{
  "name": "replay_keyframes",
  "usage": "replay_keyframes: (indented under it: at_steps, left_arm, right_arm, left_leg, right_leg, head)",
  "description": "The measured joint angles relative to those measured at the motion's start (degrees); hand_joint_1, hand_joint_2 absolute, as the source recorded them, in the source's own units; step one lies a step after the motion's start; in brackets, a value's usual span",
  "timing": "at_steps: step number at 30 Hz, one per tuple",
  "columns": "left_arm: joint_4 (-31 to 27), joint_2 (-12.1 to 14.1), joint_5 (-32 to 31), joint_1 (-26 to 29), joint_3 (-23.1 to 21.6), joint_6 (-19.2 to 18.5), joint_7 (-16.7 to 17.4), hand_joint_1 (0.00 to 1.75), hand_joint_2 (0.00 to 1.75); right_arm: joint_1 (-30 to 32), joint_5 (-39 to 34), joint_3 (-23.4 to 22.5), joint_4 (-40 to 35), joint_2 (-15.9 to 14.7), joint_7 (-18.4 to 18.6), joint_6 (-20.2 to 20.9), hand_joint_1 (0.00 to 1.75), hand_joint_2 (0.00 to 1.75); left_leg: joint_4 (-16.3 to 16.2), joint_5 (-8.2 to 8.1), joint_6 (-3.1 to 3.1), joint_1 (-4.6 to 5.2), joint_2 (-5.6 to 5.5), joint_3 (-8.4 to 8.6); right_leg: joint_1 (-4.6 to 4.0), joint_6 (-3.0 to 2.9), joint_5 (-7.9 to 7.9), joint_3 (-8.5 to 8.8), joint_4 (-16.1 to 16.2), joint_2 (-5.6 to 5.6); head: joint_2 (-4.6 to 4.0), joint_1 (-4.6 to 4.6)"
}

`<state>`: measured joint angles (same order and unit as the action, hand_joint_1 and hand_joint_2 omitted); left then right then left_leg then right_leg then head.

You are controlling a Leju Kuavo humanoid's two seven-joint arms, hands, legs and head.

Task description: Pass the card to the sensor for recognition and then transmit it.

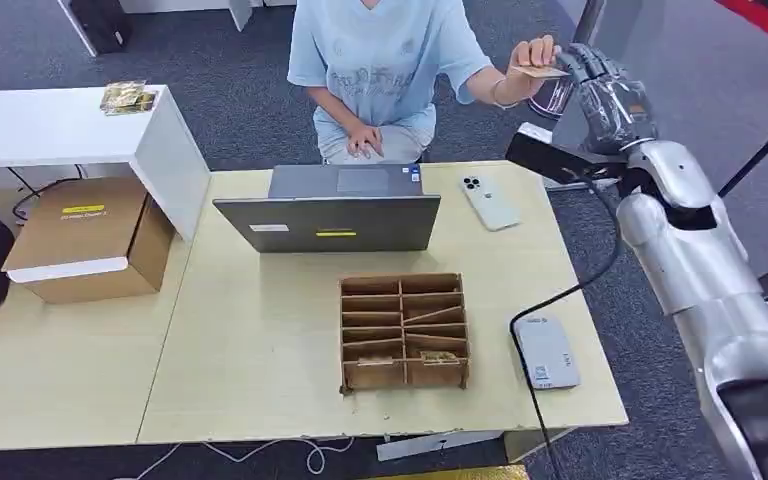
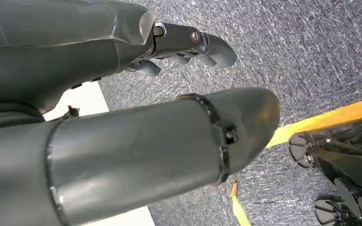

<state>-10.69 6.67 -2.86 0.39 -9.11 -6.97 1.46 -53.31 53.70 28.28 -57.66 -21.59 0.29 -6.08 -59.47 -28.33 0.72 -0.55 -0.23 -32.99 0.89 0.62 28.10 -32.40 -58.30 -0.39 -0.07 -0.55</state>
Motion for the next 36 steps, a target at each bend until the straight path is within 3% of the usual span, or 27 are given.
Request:
replay_keyframes:
  at_steps: [8,9,10,11,25,36]
  left_arm:
    - [0.0,0.3,0.0,0.0,0.0,-0.6,0.0,0.00,0.00]
    - [0.0,0.3,0.0,0.0,0.0,-0.6,0.0,0.00,0.00]
    - [0.0,0.3,0.0,0.0,0.0,-0.7,0.0,0.00,0.00]
    - [0.0,0.4,0.0,0.0,0.0,-0.7,0.0,0.00,0.00]
    - [0.0,0.4,0.0,0.0,0.1,-0.5,0.0,0.00,0.00]
    - [0.0,0.4,0.0,0.1,0.1,-0.1,-0.3,0.00,0.00]
  right_arm:
    - [-3.1,0.0,0.9,5.9,3.0,-0.7,-0.7,0.00,1.75]
    - [-3.3,0.0,0.9,6.5,3.3,-0.9,-1.0,0.19,1.75]
    - [-3.5,0.0,1.0,7.0,3.6,-1.0,-1.2,1.48,1.75]
    - [-3.7,-0.1,0.9,7.4,3.8,-1.1,-1.3,1.75,1.75]
    - [-4.4,-1.2,0.3,10.0,5.0,-2.2,-3.6,1.75,1.75]
    - [-2.1,-3.3,-3.8,6.4,4.4,-2.9,-5.7,1.75,1.75]
  left_leg:
    - [0.0,0.01,0.01,0.00,-0.01,-0.02]
    - [0.0,0.01,0.01,0.01,-0.01,-0.02]
    - [0.0,0.01,0.01,0.01,-0.01,-0.02]
    - [0.0,0.01,0.01,0.01,-0.01,-0.02]
    - [0.0,0.01,0.01,0.00,0.00,-0.01]
    - [0.0,0.01,0.01,0.00,-0.02,-0.01]
  right_leg:
    - [0.00,0.00,0.00,0.00,0.0,0.00]
    - [0.01,0.00,0.00,-0.01,0.0,0.00]
    - [0.00,0.00,0.00,-0.01,0.0,0.00]
    - [0.00,0.00,0.00,-0.01,0.0,0.00]
    - [0.00,0.00,0.00,-0.01,0.0,0.01]
    - [0.00,0.00,0.00,-0.05,0.0,-0.01]
  head:
    - [0.00,0.02]
    - [0.00,0.02]
    - [0.00,0.02]
    - [0.00,0.02]
    - [0.00,0.02]
    - [0.00,0.04]
